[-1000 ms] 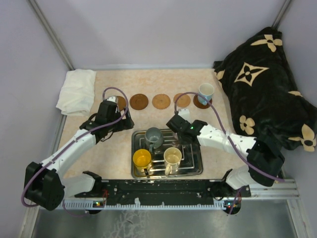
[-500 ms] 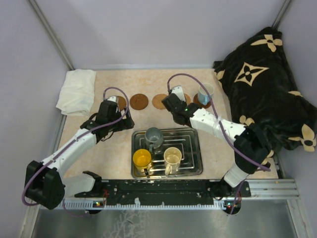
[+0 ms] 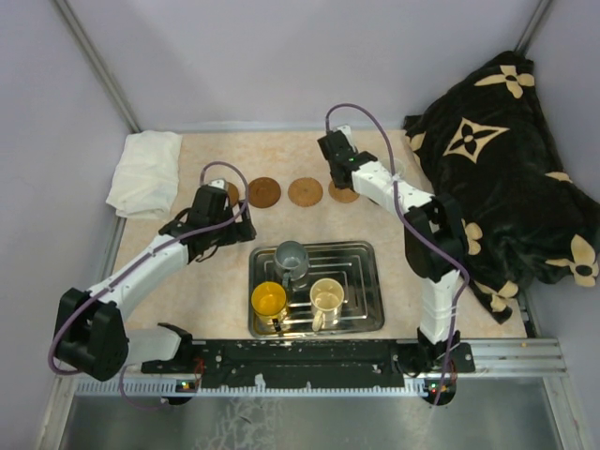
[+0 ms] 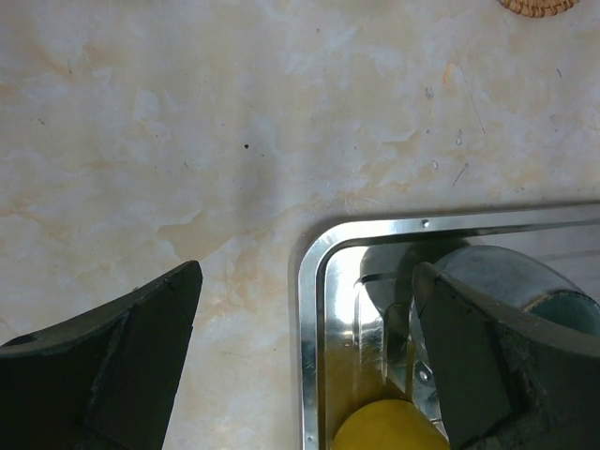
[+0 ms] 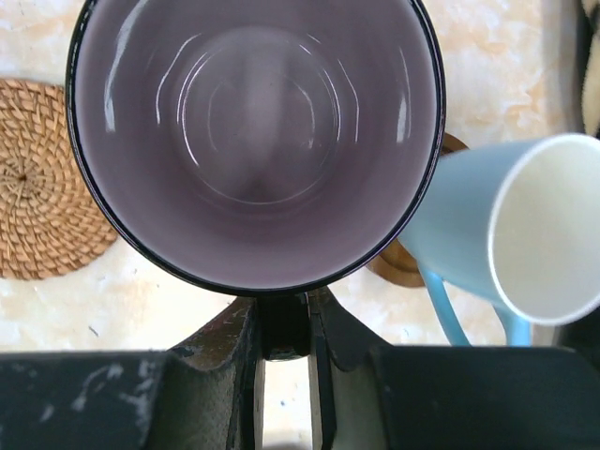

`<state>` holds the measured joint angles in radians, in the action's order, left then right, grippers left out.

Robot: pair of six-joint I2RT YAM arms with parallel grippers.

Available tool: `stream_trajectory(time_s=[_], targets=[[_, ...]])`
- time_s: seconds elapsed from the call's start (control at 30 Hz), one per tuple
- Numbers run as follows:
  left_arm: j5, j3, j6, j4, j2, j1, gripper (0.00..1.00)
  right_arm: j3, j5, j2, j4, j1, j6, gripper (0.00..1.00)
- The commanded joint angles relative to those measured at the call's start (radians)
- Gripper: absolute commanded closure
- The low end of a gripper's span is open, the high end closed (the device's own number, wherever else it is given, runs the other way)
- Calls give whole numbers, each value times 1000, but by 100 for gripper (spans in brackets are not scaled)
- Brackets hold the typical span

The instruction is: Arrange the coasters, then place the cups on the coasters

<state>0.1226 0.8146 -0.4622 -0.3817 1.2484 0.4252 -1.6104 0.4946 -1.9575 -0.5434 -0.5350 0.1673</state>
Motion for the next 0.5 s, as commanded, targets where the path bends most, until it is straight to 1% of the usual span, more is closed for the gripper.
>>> stream_trajectory(time_s=[0.0, 0.1, 0.2, 0.37, 0.47], targets=[[20, 54, 26, 12, 36, 2, 0, -139, -22, -40, 55, 13, -35, 100], [26, 71, 30, 7, 57, 1, 0, -156, -33, -62, 58, 23, -18, 100], [21, 80, 30, 11, 66, 2, 0, -136, -40, -66, 71, 31, -1, 100], [5, 80, 25, 25, 71, 1, 0, -33, -37, -26, 131, 32, 17, 100], [-4, 81, 24, 26, 80, 2, 0, 51, -26, 13, 197, 32, 28, 100]])
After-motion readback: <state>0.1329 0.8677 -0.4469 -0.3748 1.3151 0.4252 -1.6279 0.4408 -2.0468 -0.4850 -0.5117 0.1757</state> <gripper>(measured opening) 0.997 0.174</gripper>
